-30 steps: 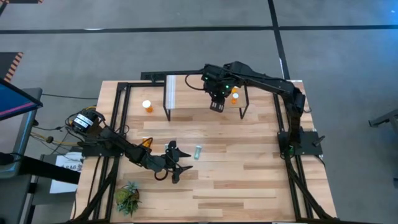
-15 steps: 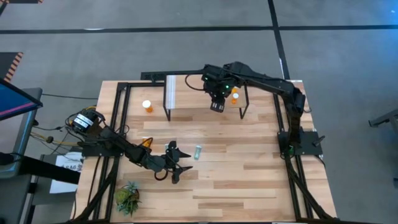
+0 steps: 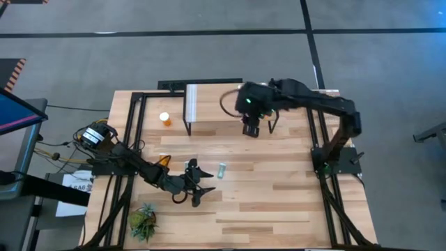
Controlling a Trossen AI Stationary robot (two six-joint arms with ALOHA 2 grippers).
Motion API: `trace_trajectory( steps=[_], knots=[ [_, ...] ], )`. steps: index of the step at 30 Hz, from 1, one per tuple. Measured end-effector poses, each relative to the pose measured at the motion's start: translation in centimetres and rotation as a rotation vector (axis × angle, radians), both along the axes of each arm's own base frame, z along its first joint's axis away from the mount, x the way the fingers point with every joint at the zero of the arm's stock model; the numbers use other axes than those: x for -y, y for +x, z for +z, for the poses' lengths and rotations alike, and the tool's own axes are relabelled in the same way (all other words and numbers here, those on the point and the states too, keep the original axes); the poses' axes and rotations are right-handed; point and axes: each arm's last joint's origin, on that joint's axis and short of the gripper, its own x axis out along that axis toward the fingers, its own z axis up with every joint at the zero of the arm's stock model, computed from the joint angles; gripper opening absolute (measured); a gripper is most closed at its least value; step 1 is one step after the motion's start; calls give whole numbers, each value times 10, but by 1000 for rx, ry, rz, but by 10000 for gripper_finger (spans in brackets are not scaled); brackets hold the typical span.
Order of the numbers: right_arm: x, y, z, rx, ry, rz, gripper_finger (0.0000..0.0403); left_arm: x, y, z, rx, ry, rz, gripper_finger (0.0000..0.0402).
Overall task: Pick and place medicine bottles onto shelf by color
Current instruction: Put the pink pill bottle on the shelf
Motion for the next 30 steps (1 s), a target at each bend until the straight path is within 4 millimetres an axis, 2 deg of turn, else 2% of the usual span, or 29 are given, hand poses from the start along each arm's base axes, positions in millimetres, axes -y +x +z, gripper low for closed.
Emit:
trace_trajectory(
  steps=[3,6,12,16,22,26,30],
  knots=[
    [-25,-9,1,52,-52,14,182,0,0,0,4,0,17,235],
    [-44,-21,-10,84,-100,14,182,-1,0,2,25,-1,45,235],
    [-70,-49,-50,228,-145,-22,182,-2,3,8,86,2,118,235],
    [-86,-69,-77,370,-144,-28,182,-7,13,18,124,55,212,235],
    [-109,-97,-97,536,-223,-74,182,-28,47,42,166,161,312,235],
    [-116,-115,-91,604,-300,-135,182,-48,79,52,156,251,379,235],
    [-121,-130,-79,675,-352,-190,182,-68,111,44,111,286,415,249]
  ],
)
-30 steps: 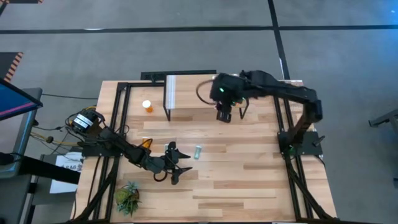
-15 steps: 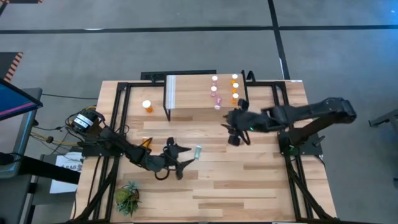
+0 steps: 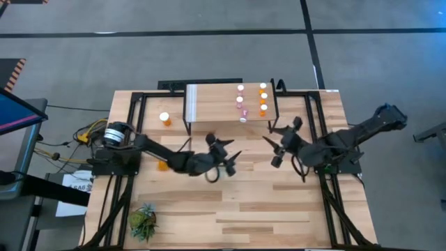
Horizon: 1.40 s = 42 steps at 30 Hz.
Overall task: Pick and place medicine bottles onto shelf by color
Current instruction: Put the pink pill bottle on the shelf
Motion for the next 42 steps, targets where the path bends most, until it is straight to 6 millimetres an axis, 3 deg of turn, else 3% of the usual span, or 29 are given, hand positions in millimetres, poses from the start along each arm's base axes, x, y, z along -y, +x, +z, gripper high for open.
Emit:
trace_trajectory(
  steps=[4,8,16,42],
  knots=[
    [-5,-12,6,29,-22,-11,182,-16,24,-5,-10,34,130,284],
    [-11,-15,6,30,-23,17,182,-24,35,-6,7,43,244,311],
    [-16,-10,2,17,-38,17,182,-41,53,-15,67,-20,314,318],
    [-18,-7,-1,8,-40,13,182,-75,56,-9,72,21,351,309]
  ],
)
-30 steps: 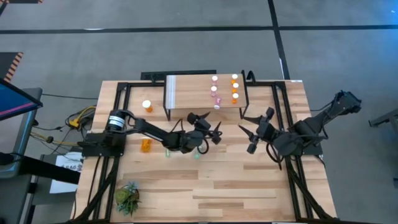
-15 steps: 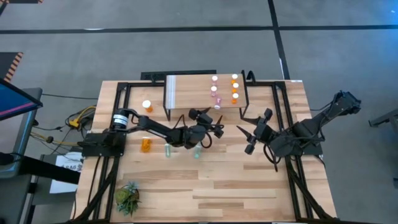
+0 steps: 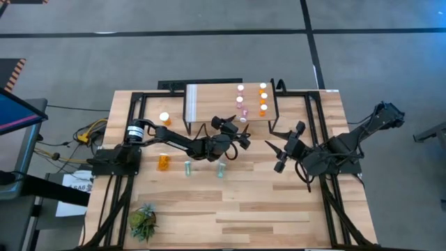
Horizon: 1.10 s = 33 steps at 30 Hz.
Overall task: Pick and place medicine bottles onto shelf by color
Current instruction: Put the pink pill bottle on the shelf
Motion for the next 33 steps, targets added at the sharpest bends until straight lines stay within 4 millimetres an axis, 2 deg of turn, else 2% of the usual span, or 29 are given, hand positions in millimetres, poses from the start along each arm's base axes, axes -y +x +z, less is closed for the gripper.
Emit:
trace_trajectory(
  steps=[14,27,33],
  knots=[
    [0,0,0,1,2,0,182,-6,1,1,30,-23,-33,304],
    [0,0,0,8,14,-3,182,-6,1,0,29,-24,-41,218],
    [0,0,0,6,13,-3,182,1,1,0,4,-4,-50,190]
  ],
)
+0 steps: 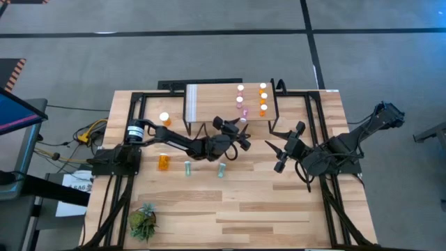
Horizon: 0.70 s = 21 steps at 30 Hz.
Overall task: Pick and place medicine bottles onto shelf by color
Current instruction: Put the pink pill bottle on the shelf
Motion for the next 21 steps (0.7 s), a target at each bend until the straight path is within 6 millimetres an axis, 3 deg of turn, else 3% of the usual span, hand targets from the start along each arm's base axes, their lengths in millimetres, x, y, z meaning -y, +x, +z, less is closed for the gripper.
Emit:
trace_trajectory(
  steps=[13,21],
  knots=[
    [0,0,0,2,2,0,182,10,0,0,-31,28,-17,148],
    [-1,1,-2,-6,5,-4,182,30,-3,3,-122,113,12,169]
  ],
)
